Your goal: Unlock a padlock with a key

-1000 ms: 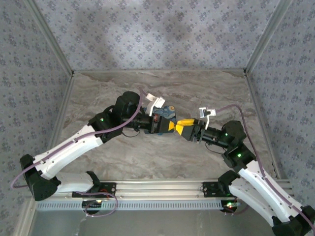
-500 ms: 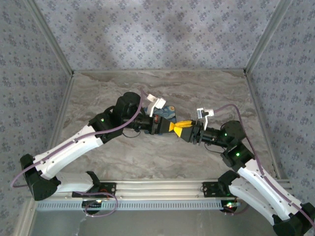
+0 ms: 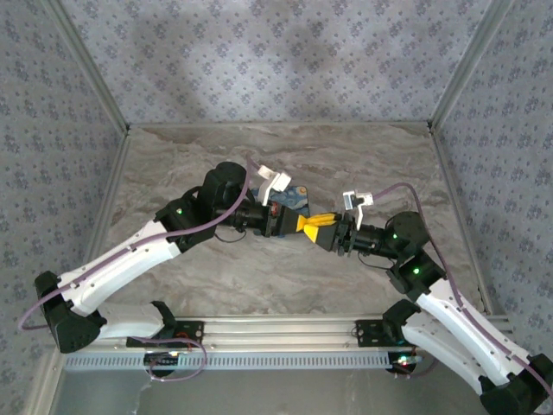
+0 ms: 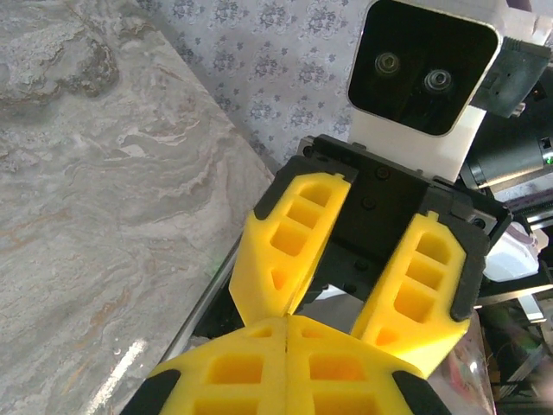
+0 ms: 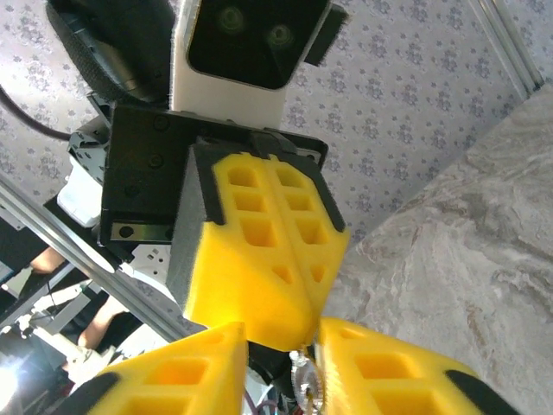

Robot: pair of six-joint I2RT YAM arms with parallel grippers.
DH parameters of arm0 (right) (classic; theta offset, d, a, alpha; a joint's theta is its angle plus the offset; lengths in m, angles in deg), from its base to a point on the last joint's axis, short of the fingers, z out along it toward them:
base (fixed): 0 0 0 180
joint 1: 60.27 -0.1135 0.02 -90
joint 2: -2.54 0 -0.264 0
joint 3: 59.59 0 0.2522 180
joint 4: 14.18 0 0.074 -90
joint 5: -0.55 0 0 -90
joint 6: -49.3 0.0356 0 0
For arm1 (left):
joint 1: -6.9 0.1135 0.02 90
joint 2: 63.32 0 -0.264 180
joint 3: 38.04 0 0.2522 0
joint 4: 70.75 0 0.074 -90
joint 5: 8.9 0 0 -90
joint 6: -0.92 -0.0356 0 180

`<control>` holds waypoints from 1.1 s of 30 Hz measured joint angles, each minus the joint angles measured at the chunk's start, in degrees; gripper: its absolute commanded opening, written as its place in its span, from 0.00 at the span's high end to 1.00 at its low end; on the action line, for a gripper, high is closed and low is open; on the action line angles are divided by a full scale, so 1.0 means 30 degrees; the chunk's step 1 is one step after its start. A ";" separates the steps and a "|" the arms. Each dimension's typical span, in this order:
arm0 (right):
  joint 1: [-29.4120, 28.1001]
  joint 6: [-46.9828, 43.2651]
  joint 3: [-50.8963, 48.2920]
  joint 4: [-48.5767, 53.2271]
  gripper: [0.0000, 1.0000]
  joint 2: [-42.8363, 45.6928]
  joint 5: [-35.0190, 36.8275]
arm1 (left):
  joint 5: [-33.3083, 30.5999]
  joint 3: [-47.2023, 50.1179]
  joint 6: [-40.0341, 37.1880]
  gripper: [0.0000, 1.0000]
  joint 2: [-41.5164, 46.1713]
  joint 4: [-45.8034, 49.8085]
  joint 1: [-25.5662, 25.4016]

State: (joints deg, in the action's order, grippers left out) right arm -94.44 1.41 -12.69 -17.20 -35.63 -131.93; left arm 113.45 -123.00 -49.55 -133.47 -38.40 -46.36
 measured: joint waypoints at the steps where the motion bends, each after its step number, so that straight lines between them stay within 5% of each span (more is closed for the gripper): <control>1: 0.0000 -0.0058 0.0000 0.0095 0.81 -0.0007 0.0000 | 0.0000 0.0000 0.0000 1.00 0.0015 0.0022 -0.0007; 8: 0.0000 -0.0328 0.0007 0.0189 1.00 0.0000 -0.0022 | 0.0000 0.0000 0.0000 1.00 0.0226 0.0226 0.0000; 18: 0.0000 -0.0554 0.0007 0.0248 1.00 0.0015 -0.0080 | 0.0022 0.0000 0.0000 1.00 0.0291 0.0284 0.0095; 20: 0.0000 -0.0525 0.0029 0.0262 0.80 0.0007 -0.0131 | 0.0073 0.0000 0.0000 1.00 0.0335 0.0284 0.0095; 27: -0.0087 -0.0685 0.0080 0.0597 0.83 -0.0036 -0.0160 | 0.0051 0.0007 0.0000 1.00 0.0481 0.0153 0.0255; 33: -0.0087 -0.0882 0.0087 0.0714 1.00 -0.0036 -0.0175 | 0.0073 0.0007 0.0007 1.00 0.0495 0.0138 0.0255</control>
State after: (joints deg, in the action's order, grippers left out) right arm -94.70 -1.24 -12.42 -15.06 -35.74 -132.45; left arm 113.67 -122.98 -49.53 -131.99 -37.98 -45.59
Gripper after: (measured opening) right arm 0.056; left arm 0.042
